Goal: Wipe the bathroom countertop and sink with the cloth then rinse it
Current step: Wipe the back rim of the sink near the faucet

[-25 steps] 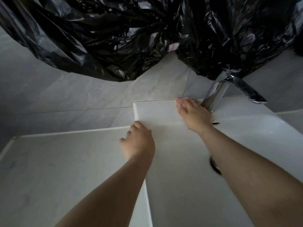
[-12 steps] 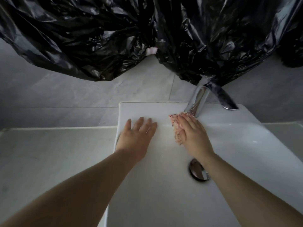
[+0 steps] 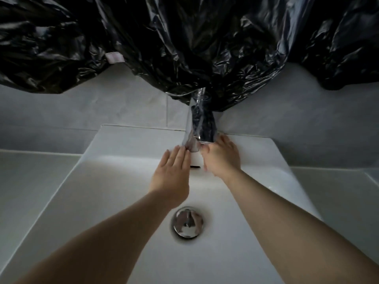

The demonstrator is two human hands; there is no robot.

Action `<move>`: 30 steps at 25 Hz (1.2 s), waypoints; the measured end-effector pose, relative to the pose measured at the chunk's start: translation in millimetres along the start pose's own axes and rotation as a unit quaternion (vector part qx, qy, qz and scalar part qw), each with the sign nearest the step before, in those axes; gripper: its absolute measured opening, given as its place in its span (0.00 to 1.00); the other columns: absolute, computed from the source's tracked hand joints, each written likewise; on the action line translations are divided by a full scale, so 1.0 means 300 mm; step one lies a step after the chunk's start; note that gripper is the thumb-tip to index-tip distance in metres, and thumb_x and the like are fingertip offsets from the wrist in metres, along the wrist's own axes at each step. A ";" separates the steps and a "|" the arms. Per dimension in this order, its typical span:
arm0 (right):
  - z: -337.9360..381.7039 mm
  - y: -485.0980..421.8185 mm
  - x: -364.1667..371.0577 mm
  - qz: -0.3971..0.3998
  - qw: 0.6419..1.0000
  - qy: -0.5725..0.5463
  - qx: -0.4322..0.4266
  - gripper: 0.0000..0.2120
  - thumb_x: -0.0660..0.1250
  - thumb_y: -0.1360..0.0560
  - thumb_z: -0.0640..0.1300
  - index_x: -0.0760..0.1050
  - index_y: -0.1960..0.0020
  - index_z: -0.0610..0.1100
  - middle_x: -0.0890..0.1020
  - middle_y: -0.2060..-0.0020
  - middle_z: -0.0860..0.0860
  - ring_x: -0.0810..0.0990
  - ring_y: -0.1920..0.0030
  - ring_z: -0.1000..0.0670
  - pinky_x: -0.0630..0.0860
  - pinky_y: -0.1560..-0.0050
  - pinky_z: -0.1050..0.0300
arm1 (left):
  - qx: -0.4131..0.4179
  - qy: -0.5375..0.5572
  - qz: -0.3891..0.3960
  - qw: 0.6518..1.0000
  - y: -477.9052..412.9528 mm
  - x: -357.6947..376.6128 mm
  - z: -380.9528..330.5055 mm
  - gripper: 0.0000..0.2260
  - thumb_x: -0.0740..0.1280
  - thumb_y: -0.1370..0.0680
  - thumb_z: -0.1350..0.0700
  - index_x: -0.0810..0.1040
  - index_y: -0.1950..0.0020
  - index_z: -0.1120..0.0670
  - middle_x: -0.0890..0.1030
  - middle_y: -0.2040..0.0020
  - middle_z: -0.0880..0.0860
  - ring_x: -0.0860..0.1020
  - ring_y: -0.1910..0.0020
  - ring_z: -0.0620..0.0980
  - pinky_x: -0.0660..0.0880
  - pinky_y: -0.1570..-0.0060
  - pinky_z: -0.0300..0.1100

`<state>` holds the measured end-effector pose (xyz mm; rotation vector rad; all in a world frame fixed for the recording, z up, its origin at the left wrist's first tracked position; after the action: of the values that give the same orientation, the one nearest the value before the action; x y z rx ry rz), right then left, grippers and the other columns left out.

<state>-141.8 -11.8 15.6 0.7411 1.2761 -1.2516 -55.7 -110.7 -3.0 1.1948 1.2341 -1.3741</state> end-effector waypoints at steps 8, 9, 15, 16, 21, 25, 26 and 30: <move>-0.308 -0.037 -0.022 0.002 0.999 0.040 -0.005 0.24 0.53 0.23 0.50 0.65 0.28 0.49 0.66 0.28 0.47 0.60 0.27 0.46 0.57 0.28 0.51 | -0.049 0.047 -0.012 0.998 -0.014 -0.009 -0.022 0.35 0.57 0.25 0.55 0.41 0.24 0.58 0.40 0.23 0.54 0.38 0.25 0.51 0.34 0.28 0.45; -0.339 -0.022 -0.032 -0.032 0.997 0.022 0.062 0.26 0.48 0.25 0.51 0.67 0.30 0.49 0.68 0.29 0.47 0.62 0.28 0.46 0.58 0.29 0.50 | -0.050 0.045 -0.014 0.998 -0.010 -0.008 -0.027 0.35 0.57 0.25 0.55 0.40 0.24 0.58 0.40 0.23 0.54 0.38 0.25 0.51 0.34 0.28 0.46; 0.046 0.021 0.046 -0.030 0.998 -0.031 -0.046 0.28 0.44 0.25 0.50 0.68 0.30 0.44 0.70 0.30 0.47 0.62 0.27 0.45 0.56 0.29 0.51 | -0.048 0.033 -0.004 0.998 -0.003 -0.004 -0.030 0.37 0.58 0.26 0.54 0.39 0.24 0.59 0.38 0.23 0.55 0.36 0.25 0.51 0.33 0.28 0.46; 0.001 0.013 0.045 -0.014 0.998 -0.007 -0.056 0.26 0.48 0.24 0.50 0.66 0.29 0.46 0.67 0.28 0.49 0.60 0.27 0.46 0.55 0.28 0.52 | -0.046 0.030 -0.002 0.998 -0.002 -0.005 -0.029 0.38 0.58 0.26 0.55 0.38 0.24 0.59 0.37 0.23 0.54 0.36 0.25 0.51 0.33 0.28 0.46; -0.460 0.041 -0.073 -0.060 0.987 0.034 0.147 0.27 0.45 0.27 0.52 0.69 0.32 0.49 0.70 0.30 0.48 0.63 0.29 0.46 0.58 0.30 0.51 | -0.041 0.021 -0.006 0.999 0.000 0.020 -0.024 0.40 0.58 0.28 0.54 0.34 0.26 0.59 0.35 0.24 0.56 0.33 0.26 0.53 0.31 0.29 0.48; -0.186 0.003 -0.010 -0.043 0.994 0.014 0.097 0.22 0.52 0.23 0.49 0.66 0.30 0.48 0.67 0.29 0.47 0.60 0.28 0.45 0.57 0.29 0.50 | -0.029 0.013 -0.007 0.999 -0.001 0.027 -0.028 0.41 0.57 0.28 0.54 0.33 0.26 0.60 0.35 0.24 0.57 0.33 0.26 0.54 0.29 0.30 0.49; -0.075 0.003 0.013 -0.033 0.998 0.010 0.048 0.23 0.54 0.22 0.49 0.65 0.28 0.47 0.65 0.27 0.47 0.58 0.26 0.46 0.55 0.28 0.51 | -0.028 0.011 -0.008 1.000 -0.001 0.027 -0.026 0.41 0.57 0.28 0.54 0.32 0.26 0.60 0.35 0.24 0.57 0.33 0.26 0.54 0.29 0.30 0.49; -0.100 0.008 0.033 0.018 0.996 0.072 -0.048 0.28 0.64 0.25 0.48 0.63 0.27 0.46 0.63 0.26 0.47 0.57 0.26 0.46 0.54 0.27 0.52 | -0.007 0.018 -0.008 1.000 0.002 0.023 -0.014 0.41 0.58 0.28 0.53 0.32 0.26 0.60 0.35 0.24 0.57 0.33 0.26 0.54 0.29 0.31 0.48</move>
<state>-149.6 14.3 -0.7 0.7925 1.4234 -1.1158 -55.6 -106.7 -10.2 1.2067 1.2798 -1.3593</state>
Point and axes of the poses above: each hand's wrist, its own y-axis away from the middle knuckle, its own x-axis out of the palm, z = x × y, the point moved 7 cm from there along -y, towards the middle knuckle
